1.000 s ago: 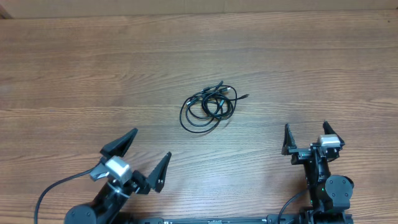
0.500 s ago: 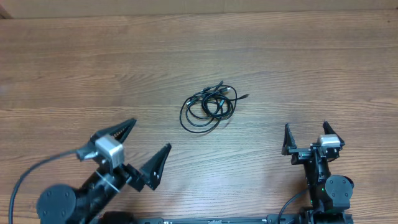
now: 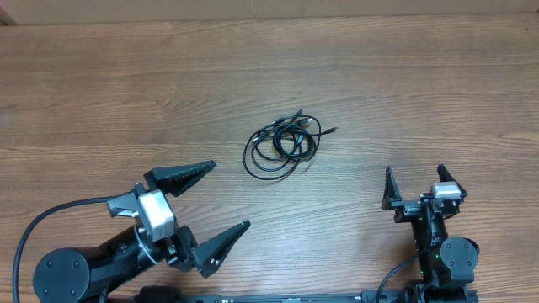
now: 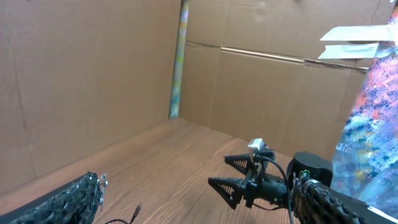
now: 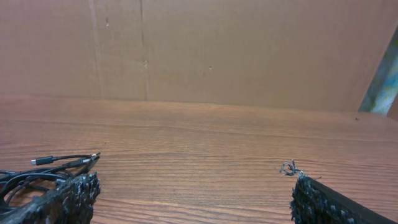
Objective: Untangle cables
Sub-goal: 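Raise the left arm and swing the left gripper over the cable bundle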
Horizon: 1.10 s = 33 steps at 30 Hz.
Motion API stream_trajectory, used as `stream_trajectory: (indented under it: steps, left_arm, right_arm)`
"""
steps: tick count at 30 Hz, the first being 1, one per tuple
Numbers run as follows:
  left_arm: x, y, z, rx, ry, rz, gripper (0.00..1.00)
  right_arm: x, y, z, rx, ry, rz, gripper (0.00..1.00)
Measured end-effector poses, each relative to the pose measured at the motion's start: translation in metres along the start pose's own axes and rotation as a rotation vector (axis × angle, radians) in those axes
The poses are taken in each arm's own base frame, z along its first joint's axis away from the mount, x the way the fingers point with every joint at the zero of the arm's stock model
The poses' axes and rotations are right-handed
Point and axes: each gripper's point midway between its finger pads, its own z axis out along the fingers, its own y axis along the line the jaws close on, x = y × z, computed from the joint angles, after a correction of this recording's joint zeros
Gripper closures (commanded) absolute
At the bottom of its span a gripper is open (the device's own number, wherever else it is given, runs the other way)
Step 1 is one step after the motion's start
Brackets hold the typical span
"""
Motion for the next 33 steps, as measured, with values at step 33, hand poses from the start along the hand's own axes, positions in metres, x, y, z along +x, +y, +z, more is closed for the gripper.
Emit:
stream_trajectory:
  steps: [33]
  left_arm:
    - [0.011,0.044,0.011,-0.208,0.401,-0.464,0.0]
  right_arm:
    - [0.0,0.0,0.0,0.0,0.0,0.0,0.0]
